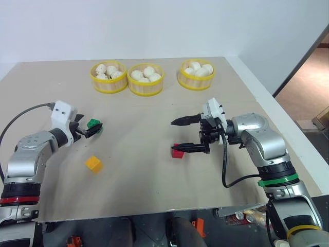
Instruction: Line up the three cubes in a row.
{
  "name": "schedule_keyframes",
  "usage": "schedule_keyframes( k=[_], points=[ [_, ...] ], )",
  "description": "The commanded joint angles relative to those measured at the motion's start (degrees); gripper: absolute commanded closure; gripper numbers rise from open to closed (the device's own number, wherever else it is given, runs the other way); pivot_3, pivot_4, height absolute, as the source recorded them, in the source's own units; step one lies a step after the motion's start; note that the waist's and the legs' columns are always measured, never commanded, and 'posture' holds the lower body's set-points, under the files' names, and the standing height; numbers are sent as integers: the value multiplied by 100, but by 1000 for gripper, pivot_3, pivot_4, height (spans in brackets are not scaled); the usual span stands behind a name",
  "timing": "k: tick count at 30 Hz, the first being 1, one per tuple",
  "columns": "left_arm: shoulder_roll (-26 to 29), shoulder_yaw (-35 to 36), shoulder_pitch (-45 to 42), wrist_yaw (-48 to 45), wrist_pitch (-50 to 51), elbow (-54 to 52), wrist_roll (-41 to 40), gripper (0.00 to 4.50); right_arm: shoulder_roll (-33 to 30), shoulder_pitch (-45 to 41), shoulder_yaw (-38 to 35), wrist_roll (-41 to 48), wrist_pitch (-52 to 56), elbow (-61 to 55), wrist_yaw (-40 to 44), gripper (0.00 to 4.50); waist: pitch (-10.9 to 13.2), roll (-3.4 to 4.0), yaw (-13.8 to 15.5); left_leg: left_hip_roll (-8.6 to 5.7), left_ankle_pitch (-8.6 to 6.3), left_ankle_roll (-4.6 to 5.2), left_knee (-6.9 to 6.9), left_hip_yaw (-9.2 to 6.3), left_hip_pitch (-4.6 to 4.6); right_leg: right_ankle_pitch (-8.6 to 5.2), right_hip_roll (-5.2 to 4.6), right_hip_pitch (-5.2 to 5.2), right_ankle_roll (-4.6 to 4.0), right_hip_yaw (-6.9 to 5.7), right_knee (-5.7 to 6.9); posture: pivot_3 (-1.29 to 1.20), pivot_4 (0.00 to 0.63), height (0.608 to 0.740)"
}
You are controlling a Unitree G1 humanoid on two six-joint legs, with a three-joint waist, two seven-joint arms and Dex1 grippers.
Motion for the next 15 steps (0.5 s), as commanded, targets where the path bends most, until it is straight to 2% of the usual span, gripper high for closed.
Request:
schedule_keyframes(
  k=[1,12,15],
  points=[
    [-43,34,-195,131,331,-2,-12,0,-22,-96,-111,102,5,-262,-17,40,0,0,2,0,0,0,0,-1,0,0,1,0,0,0,1,0,150,740],
    [-41,-170,-429,4,706,206,60,0,8,-107,-105,24,-189,-212,-72,40,0,0,1,0,0,0,2,-2,0,1,1,1,1,0,1,0,150,740],
    [-38,-207,-459,45,827,228,120,835,14,-110,-107,17,-225,-195,-87,0,0,0,2,0,0,0,2,-2,0,1,1,1,1,0,1,0,150,740]
  ],
)
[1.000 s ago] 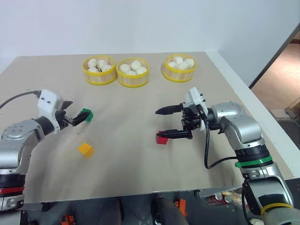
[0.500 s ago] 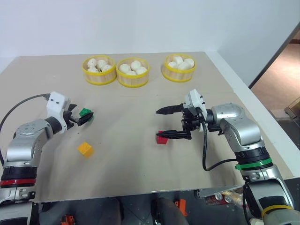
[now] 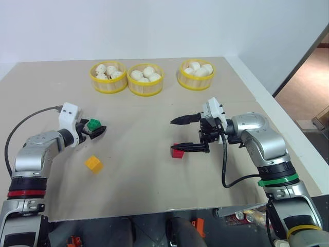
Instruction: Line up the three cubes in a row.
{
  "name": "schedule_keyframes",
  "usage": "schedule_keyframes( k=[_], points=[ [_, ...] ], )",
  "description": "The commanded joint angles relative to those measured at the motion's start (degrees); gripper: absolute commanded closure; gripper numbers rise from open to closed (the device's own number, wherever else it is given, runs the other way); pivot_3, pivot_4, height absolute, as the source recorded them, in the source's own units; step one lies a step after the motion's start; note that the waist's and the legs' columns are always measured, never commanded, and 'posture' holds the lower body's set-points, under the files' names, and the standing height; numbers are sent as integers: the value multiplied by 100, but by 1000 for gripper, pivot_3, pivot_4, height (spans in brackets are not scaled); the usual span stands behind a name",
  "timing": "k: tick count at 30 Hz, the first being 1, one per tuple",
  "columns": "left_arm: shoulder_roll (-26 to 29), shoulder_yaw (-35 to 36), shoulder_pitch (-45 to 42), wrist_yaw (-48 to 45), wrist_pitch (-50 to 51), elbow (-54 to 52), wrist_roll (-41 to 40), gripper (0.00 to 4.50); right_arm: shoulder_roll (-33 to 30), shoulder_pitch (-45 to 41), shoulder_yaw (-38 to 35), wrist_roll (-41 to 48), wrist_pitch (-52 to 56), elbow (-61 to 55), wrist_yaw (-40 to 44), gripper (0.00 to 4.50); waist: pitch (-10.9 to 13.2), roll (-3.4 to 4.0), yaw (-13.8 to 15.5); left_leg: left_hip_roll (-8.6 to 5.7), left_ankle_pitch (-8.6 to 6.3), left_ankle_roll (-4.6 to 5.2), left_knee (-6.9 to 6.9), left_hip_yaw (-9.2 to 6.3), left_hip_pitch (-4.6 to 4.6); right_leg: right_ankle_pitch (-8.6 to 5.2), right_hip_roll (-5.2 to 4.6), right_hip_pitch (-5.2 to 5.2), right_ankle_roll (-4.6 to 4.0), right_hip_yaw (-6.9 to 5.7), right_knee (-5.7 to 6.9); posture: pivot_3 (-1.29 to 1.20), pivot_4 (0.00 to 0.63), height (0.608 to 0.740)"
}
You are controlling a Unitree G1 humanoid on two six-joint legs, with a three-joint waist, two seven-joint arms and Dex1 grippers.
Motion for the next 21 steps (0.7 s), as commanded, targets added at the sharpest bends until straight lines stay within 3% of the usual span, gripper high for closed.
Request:
schedule_keyframes(
  k=[1,7,12,21],
  points=[
    [54,32,-152,69,188,-53,44,1181,10,-109,-109,26,-106,-127,-41,0,0,0,0,0,0,0,0,0,0,0,0,0,0,0,0,0,150,740],
    [202,-90,-182,-53,158,-36,232,3141,64,-110,-176,195,41,-189,-114,0,0,0,0,0,0,0,2,0,-1,0,0,0,1,0,0,0,150,740],
    [462,-281,-169,-572,-345,-131,375,3141,418,-302,-670,1062,1149,-374,-752,0,0,0,-6,1,0,0,2,0,-1,3,1,-3,-4,0,3,0,150,740],
    [981,-701,-399,-2267,-1304,-575,259,3141,317,-378,-704,1038,1241,-454,-831,0,0,-1,5,-1,0,-1,7,1,-14,3,-5,-6,-5,-1,0,0,150,740]
  ],
)
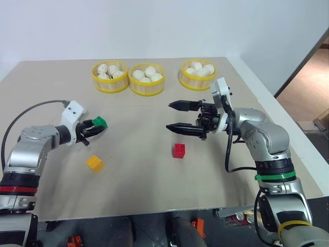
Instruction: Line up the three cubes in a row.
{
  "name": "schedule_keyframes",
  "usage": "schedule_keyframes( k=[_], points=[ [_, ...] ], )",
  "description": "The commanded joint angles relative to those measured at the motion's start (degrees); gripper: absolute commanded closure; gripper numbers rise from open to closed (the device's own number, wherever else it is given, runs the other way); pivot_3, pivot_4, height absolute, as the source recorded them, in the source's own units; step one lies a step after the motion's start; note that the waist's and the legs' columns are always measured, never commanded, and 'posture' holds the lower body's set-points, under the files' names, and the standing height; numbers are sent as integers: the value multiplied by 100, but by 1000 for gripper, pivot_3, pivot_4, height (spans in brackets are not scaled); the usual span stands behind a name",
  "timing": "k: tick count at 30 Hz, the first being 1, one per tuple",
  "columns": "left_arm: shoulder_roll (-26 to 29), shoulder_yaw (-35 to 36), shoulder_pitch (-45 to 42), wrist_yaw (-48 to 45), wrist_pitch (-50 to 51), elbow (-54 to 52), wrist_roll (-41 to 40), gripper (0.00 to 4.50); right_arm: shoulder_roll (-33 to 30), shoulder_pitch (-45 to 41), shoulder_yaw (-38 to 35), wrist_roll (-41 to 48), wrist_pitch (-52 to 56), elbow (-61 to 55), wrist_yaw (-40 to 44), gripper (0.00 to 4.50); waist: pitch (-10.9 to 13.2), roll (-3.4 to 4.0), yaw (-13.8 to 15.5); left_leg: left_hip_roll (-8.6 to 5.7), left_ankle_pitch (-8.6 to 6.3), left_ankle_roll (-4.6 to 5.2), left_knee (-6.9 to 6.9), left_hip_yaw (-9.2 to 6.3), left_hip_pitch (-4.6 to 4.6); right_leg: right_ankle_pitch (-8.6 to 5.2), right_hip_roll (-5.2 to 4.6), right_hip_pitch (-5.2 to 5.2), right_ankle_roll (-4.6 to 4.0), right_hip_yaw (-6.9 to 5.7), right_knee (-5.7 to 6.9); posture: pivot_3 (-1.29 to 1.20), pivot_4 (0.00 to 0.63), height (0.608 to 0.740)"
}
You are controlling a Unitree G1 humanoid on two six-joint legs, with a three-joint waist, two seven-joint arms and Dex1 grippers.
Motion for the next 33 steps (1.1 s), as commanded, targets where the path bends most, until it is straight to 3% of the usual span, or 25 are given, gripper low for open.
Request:
schedule_keyframes(
  k=[1,9,14,20,33],
  points=[
    [234,-28,-206,-763,-164,-546,-254,3141,-135,-88,-77,-7,-88,-219,19,0,0,0,-2,0,0,0,1,1,-2,0,0,-2,1,1,0,0,150,740],
    [330,-289,-210,-1926,-294,-1414,-685,3141,-307,190,-23,-150,-331,-342,76,0,0,0,-3,1,0,0,2,-4,-10,-3,6,-8,2,0,1,0,150,740],
    [-175,-730,-499,-1978,21,-1767,-885,3141,-347,309,19,-321,-515,-367,45,0,0,0,4,1,1,1,11,-5,-12,0,6,-7,7,0,2,0,150,740],
    [-755,-1343,-479,-1916,-405,-1368,-389,3141,-565,589,98,-560,-752,-354,194,0,0,0,-3,-3,1,2,25,-3,-14,8,5,-3,20,6,1,0,150,740],
    [-1390,-2036,-754,-1523,-836,-432,669,3141,-813,919,59,-719,-1096,-293,257,0,0,0,-8,-3,3,4,31,-6,-15,13,10,-2,20,9,1,0,150,740]
  ],
)
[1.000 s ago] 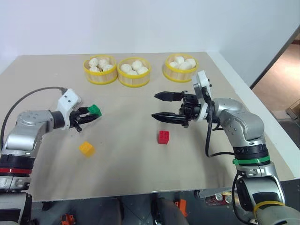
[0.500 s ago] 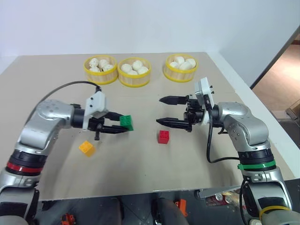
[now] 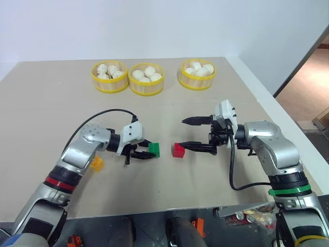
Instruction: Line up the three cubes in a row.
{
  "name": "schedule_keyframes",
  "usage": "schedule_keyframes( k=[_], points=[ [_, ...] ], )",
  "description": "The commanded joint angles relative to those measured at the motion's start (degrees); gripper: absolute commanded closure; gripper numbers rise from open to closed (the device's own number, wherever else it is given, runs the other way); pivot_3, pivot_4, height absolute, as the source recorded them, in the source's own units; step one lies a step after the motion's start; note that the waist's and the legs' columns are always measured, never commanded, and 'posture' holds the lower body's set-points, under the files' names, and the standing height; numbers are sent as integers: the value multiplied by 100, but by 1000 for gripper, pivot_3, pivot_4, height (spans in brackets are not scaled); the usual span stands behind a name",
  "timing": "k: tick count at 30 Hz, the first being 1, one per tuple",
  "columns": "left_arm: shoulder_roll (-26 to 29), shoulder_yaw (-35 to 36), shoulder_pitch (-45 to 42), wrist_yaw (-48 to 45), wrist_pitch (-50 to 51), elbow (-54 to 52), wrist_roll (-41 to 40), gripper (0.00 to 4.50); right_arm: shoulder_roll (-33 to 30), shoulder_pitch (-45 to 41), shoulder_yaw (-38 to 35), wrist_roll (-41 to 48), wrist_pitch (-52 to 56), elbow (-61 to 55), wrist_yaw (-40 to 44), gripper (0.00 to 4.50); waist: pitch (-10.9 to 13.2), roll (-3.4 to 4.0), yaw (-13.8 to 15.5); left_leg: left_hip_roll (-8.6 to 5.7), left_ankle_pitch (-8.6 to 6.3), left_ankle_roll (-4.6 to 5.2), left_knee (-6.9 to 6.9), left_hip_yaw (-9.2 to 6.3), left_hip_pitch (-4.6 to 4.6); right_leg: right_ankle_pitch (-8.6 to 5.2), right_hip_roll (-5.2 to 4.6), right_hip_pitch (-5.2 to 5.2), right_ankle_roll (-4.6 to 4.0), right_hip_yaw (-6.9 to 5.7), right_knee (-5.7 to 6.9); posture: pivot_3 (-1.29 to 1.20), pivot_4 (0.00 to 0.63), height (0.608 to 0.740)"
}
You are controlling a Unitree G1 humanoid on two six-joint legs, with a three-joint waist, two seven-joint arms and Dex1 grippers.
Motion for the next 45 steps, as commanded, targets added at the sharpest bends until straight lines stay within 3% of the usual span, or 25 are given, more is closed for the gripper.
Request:
schedule_keyframes(
  k=[1,19,21,27,37,45],
  points=[
    [-41,-52,-134,77,-30,67,187,3141,-59,-5,-114,13,-106,-150,1,0,0,0,-7,0,0,0,0,0,0,0,0,0,0,0,0,0,150,740],
    [-58,-146,-70,301,263,130,504,3141,-50,5,-76,12,-159,-198,62,0,0,0,-1,0,4,7,4,-2,4,5,0,5,-7,0,1,0,150,740],
    [-38,-108,-84,311,365,81,472,2135,-51,-1,-71,25,-149,-204,84,0,0,0,-1,-1,7,11,5,-2,7,6,0,6,-13,2,1,0,150,740],
    [27,-11,-75,320,504,-165,448,120,78,-36,-192,423,-89,-293,319,0,0,0,-5,-3,9,15,3,-3,7,10,3,3,-15,6,1,0,150,740],
    [584,377,74,208,1075,-1294,42,30,-39,-46,-179,455,-69,-412,345,0,0,0,-5,-3,9,15,0,-4,4,14,1,0,0,6,0,0,150,740],
    [917,1973,17,1010,3047,-2552,-1210,30,-144,-21,-164,358,-144,-383,368,0,1,0,-6,-3,9,15,0,-6,5,5,1,1,-16,4,0,0,150,740]
  ],
)
